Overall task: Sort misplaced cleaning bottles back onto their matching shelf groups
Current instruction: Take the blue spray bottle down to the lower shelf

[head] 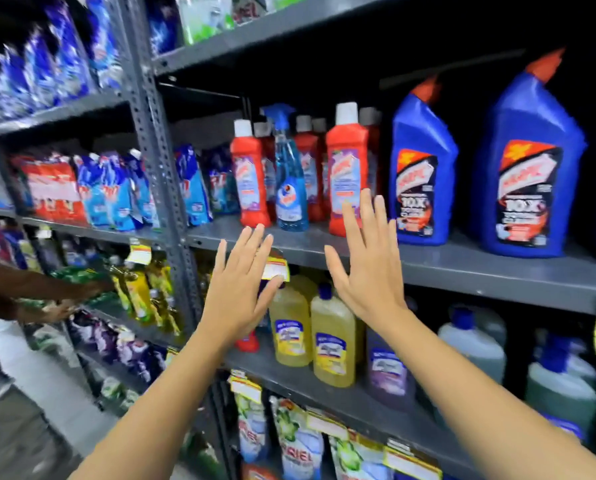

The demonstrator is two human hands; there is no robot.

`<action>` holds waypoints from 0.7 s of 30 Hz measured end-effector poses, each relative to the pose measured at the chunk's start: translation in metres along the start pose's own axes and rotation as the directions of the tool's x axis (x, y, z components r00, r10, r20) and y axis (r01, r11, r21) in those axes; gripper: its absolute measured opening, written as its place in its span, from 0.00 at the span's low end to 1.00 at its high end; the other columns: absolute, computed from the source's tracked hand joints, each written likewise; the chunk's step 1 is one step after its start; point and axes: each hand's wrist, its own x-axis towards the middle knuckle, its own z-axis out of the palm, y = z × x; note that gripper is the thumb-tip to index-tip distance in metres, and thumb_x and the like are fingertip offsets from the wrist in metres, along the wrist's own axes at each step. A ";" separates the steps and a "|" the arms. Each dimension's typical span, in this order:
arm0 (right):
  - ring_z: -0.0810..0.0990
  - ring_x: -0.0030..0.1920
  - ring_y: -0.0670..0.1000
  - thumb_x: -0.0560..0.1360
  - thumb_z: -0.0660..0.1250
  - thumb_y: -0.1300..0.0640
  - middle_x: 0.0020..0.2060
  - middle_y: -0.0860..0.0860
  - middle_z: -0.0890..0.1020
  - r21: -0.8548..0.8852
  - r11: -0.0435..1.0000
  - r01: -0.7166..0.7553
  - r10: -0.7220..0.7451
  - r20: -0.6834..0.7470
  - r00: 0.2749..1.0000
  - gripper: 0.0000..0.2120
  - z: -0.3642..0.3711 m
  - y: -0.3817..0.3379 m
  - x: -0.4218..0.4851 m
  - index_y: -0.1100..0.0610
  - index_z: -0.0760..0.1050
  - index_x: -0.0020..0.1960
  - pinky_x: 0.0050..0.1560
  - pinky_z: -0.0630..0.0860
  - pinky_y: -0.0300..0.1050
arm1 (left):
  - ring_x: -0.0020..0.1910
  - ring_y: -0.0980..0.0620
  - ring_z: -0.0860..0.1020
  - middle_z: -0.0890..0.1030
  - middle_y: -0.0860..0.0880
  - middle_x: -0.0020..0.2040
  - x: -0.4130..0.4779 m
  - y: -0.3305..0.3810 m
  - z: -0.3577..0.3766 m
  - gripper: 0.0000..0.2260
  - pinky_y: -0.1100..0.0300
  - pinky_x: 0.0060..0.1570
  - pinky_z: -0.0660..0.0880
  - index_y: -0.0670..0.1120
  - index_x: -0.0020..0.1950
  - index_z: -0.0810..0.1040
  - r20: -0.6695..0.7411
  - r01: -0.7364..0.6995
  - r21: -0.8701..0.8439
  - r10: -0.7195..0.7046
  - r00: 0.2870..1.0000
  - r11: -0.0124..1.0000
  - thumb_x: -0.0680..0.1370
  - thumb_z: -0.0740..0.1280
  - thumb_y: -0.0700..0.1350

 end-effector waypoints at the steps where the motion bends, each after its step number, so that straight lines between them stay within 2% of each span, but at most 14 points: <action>1: 0.47 0.80 0.57 0.80 0.57 0.46 0.80 0.57 0.54 0.014 1.000 -0.020 0.020 -0.002 1.000 0.32 0.011 -0.007 0.006 0.55 0.54 0.79 0.77 0.51 0.63 | 0.78 0.48 0.50 0.55 0.45 0.79 0.001 -0.013 -0.001 0.28 0.41 0.74 0.48 0.42 0.78 0.58 0.002 0.001 0.004 -0.001 1.000 1.000 0.82 0.53 0.56; 4: 0.47 0.80 0.57 0.79 0.58 0.46 0.80 0.57 0.54 0.039 0.998 -0.052 0.052 0.004 0.999 0.32 0.042 -0.022 0.020 0.55 0.54 0.79 0.76 0.53 0.63 | 0.78 0.49 0.49 0.55 0.46 0.79 0.002 -0.042 0.005 0.28 0.40 0.74 0.47 0.43 0.78 0.57 0.004 0.011 -0.008 -0.011 1.000 1.000 0.83 0.54 0.56; 11: 0.45 0.80 0.56 0.80 0.56 0.46 0.80 0.55 0.50 0.059 0.998 0.007 -0.005 -0.031 1.000 0.31 0.099 -0.041 0.075 0.54 0.53 0.79 0.77 0.52 0.60 | 0.78 0.50 0.49 0.55 0.48 0.79 0.024 -0.105 0.045 0.28 0.40 0.74 0.48 0.45 0.79 0.56 0.030 0.024 -0.022 -0.023 0.999 0.999 0.83 0.51 0.58; 17: 0.46 0.80 0.55 0.80 0.57 0.47 0.80 0.54 0.51 0.067 0.997 -0.037 0.042 -0.076 0.996 0.32 0.123 -0.032 0.114 0.55 0.53 0.79 0.76 0.55 0.61 | 0.78 0.50 0.51 0.57 0.47 0.79 0.044 -0.137 0.095 0.27 0.41 0.74 0.48 0.45 0.78 0.58 0.021 0.023 -0.083 -0.021 1.000 0.996 0.83 0.50 0.58; 21: 0.47 0.80 0.54 0.80 0.58 0.48 0.80 0.54 0.51 0.036 0.997 -0.062 0.064 -0.055 0.996 0.31 0.132 -0.021 0.134 0.55 0.52 0.80 0.78 0.53 0.57 | 0.77 0.51 0.51 0.57 0.48 0.79 0.053 -0.156 0.119 0.27 0.46 0.74 0.46 0.45 0.78 0.58 0.004 0.028 -0.174 -0.028 1.000 0.984 0.83 0.50 0.58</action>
